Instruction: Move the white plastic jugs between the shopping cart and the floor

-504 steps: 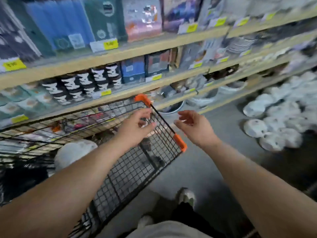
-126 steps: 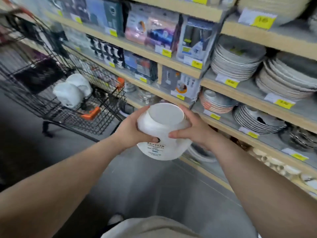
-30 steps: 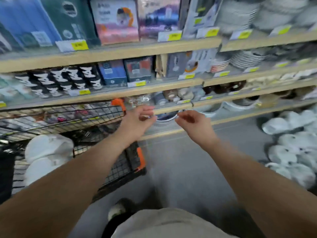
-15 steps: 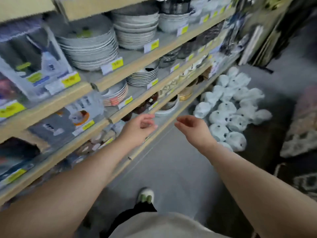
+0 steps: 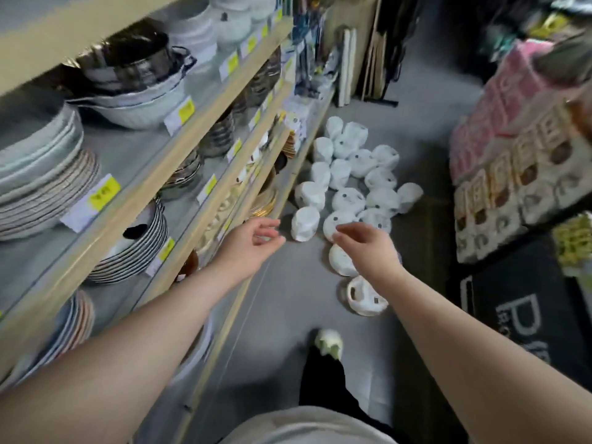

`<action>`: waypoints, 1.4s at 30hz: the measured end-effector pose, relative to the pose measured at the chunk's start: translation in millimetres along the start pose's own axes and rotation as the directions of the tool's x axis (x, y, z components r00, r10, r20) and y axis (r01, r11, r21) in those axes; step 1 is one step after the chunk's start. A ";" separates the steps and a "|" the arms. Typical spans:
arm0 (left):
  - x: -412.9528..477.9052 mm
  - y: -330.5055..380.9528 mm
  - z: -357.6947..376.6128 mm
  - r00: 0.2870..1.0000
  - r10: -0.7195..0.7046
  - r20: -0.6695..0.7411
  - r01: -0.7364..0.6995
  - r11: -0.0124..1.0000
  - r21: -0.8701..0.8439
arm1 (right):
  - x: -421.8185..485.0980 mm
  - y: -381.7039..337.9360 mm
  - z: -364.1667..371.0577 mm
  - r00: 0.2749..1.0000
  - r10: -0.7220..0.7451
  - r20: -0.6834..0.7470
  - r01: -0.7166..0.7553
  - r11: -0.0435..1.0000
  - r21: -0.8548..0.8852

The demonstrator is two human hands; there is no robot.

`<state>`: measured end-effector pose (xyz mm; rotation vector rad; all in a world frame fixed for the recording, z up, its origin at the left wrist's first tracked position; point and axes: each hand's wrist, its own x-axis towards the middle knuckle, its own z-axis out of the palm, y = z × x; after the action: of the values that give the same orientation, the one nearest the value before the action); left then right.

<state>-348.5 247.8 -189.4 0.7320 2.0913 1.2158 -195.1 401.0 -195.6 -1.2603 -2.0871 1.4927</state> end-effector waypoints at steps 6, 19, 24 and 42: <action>124.6 21.6 35.6 0.997 -0.073 -0.001 0.072 0.997 -0.017 | 139.4 -4.8 -30.6 0.999 0.026 0.026 -0.025 1.000 -0.004; 377.6 -0.5 55.0 0.976 -0.212 0.046 0.214 0.976 -0.041 | 401.8 -2.1 -9.6 0.978 0.160 0.137 -0.139 0.979 -0.150; 464.1 -45.7 79.2 0.955 -0.279 0.100 0.281 0.960 -0.006 | 488.2 46.1 25.1 0.951 0.282 0.125 -0.264 0.954 -0.141; 650.9 -399.2 259.5 0.896 -0.415 0.158 0.388 0.904 0.178 | 692.9 406.2 211.3 0.887 0.263 0.379 -0.103 0.913 -0.394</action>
<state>-654.9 685.6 -793.4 0.4231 2.0480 0.7438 -537.8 841.7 -810.6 -1.3934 -2.6995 1.6319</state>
